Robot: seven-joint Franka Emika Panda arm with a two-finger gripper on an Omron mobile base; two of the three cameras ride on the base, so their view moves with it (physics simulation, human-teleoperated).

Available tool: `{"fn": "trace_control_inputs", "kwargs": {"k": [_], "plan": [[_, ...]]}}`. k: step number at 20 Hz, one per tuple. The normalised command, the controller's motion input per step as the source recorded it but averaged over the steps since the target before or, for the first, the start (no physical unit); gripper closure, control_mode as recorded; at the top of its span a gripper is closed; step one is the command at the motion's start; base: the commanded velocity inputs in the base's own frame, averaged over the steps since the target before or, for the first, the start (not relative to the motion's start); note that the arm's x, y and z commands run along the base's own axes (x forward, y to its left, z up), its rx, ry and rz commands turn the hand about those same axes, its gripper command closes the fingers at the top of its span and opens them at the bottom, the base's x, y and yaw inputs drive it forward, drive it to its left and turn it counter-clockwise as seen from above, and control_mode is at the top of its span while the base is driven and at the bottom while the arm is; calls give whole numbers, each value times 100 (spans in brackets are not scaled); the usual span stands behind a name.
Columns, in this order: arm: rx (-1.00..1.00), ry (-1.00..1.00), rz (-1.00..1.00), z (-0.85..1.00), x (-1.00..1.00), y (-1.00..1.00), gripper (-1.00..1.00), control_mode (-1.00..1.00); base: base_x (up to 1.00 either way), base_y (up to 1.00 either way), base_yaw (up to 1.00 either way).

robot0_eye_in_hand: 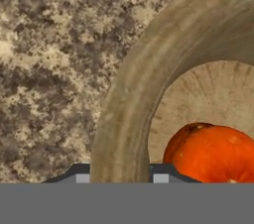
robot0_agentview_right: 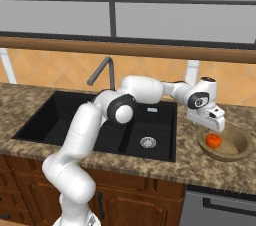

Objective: Pick the squash from the sink and place it in the bowl. Then pick the bowl and place it in the microwave. Then close the microwave door and press the start button.

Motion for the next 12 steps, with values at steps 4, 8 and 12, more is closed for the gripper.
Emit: {"fn": "trace_control_inputs", "kwargs": {"k": [4,8,12], "plan": [[0,3,0,-14,0,18,100,-100,0,0,0],[-1,3,0,-8,0,9,100,-100,0,0,0],[0,-10,6,3,-46,0,100,-100,0,0,0]]}}
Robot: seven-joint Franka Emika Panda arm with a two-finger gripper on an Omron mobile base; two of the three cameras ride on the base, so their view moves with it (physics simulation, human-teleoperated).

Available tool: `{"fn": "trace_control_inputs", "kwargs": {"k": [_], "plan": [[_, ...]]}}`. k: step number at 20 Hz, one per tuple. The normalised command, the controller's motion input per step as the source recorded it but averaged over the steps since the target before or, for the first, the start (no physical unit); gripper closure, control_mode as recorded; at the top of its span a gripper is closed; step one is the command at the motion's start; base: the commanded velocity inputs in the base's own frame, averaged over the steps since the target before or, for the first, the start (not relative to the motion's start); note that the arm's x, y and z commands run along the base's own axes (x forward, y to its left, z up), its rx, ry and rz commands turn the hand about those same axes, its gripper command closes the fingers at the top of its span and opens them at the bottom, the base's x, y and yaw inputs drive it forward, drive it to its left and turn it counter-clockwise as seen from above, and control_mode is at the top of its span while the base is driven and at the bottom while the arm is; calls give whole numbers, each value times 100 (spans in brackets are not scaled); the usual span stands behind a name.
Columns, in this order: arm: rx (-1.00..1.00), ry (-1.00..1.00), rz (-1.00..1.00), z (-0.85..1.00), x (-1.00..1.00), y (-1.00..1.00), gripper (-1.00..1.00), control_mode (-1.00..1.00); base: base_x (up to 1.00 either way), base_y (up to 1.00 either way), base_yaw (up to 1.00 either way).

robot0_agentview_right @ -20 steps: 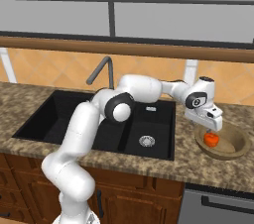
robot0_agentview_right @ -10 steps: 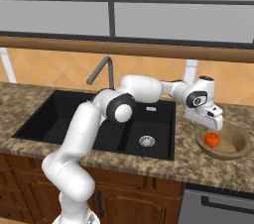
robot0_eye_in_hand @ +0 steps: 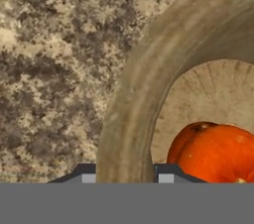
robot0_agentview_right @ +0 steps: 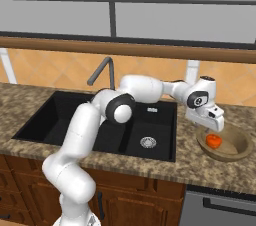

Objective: Pick the squash from the sink and place it in the bowl. Then pick the bowl and place it in the microwave. Then close the microwave door and press the start button.

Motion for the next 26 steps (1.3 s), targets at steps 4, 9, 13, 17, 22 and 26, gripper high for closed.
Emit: {"fn": "trace_control_inputs", "kwargs": {"k": [4,9,13,17,22,26], "plan": [[-2,-17,19,11,-43,14,100,-100,0,0,0],[-7,-2,24,40,-34,12,100,-100,0,0,0],[-18,1,30,48,-35,23,100,-100,0,0,0],[-10,13,34,64,-30,23,100,-100,0,0,0],[0,12,40,52,-45,43,100,-100,0,0,0],[0,6,45,49,-39,69,100,-100,0,0,0]]}}
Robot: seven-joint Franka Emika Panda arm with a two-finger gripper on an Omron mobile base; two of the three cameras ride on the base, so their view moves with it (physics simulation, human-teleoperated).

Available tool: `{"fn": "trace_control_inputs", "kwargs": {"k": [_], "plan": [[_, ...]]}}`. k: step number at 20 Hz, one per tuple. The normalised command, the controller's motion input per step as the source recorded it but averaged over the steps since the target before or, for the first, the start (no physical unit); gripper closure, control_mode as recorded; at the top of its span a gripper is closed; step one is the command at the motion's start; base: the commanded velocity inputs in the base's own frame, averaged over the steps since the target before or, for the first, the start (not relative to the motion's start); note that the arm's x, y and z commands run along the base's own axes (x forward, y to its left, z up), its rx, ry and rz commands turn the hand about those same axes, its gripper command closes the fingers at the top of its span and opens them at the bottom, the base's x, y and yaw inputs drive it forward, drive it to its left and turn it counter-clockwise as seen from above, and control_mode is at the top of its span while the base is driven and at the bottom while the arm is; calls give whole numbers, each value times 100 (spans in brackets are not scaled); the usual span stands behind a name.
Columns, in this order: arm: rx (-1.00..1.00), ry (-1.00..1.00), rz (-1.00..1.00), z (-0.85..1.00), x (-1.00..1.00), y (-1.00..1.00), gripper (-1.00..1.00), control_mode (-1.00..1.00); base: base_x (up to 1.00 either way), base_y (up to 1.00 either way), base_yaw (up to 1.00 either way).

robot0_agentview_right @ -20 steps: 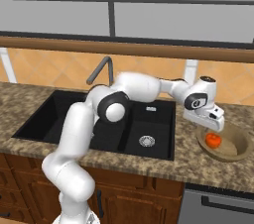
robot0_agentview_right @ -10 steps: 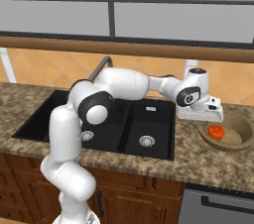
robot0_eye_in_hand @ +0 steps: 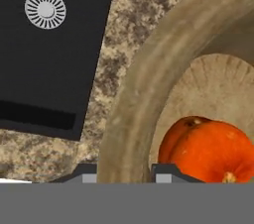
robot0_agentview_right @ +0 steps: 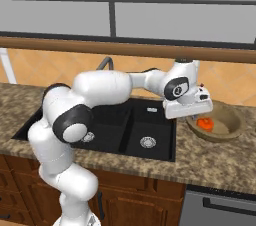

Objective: Pick the squash from the sink and place it in the bowl. Then pick the bowl and place it in the microwave. Then close the microwave door and press the start button.

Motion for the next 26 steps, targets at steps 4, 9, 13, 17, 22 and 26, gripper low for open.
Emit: {"fn": "trace_control_inputs", "kwargs": {"k": [4,9,13,17,22,26], "plan": [[0,1,46,44,-37,71,100,-100,0,0,0],[0,-4,41,43,-39,66,100,-100,0,0,0],[-19,2,41,58,-38,64,100,-100,0,0,0],[-41,17,37,66,-47,52,100,-100,0,0,0],[-24,13,40,64,-45,40,100,-100,0,0,0],[3,0,48,53,-44,28,100,-100,0,0,0]]}}
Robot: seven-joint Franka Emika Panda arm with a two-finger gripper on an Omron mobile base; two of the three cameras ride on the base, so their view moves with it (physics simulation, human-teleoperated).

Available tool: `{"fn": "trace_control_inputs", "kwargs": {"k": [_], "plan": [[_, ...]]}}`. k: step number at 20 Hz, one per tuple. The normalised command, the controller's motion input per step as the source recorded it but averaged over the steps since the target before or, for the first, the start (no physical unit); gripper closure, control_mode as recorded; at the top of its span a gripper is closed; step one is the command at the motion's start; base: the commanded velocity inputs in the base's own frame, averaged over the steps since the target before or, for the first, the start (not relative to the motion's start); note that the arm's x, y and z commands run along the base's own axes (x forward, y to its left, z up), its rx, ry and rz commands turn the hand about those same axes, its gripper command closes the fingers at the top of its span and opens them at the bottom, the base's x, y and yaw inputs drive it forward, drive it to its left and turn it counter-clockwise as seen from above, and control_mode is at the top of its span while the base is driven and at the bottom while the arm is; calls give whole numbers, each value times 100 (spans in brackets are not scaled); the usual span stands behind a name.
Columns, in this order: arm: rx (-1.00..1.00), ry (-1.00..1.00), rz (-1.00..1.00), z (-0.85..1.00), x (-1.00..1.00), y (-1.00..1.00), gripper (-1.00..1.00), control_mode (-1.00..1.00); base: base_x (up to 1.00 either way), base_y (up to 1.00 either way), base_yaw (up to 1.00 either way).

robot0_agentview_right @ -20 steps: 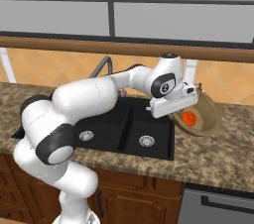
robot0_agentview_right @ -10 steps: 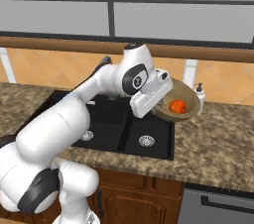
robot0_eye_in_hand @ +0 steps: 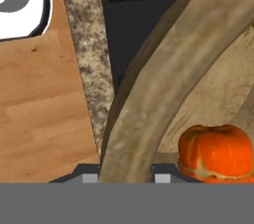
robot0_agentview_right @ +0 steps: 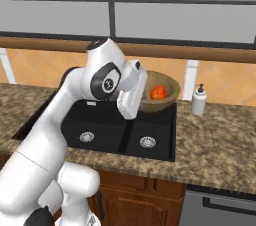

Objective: Pick the squash from the sink and place it in the bowl. Then pick the bowl and place it in the microwave. Then close the microwave door and press the start button.

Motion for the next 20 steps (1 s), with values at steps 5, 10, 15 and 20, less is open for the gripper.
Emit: {"fn": "trace_control_inputs", "kwargs": {"k": [5,10,15,20], "plan": [[0,-1,37,53,-34,60,100,-100,0,0,0],[-1,-8,8,58,-26,72,100,-100,0,0,0],[1,-2,-4,23,-17,69,100,-100,0,0,0],[2,0,-12,5,-24,88,100,-100,0,0,0]]}}
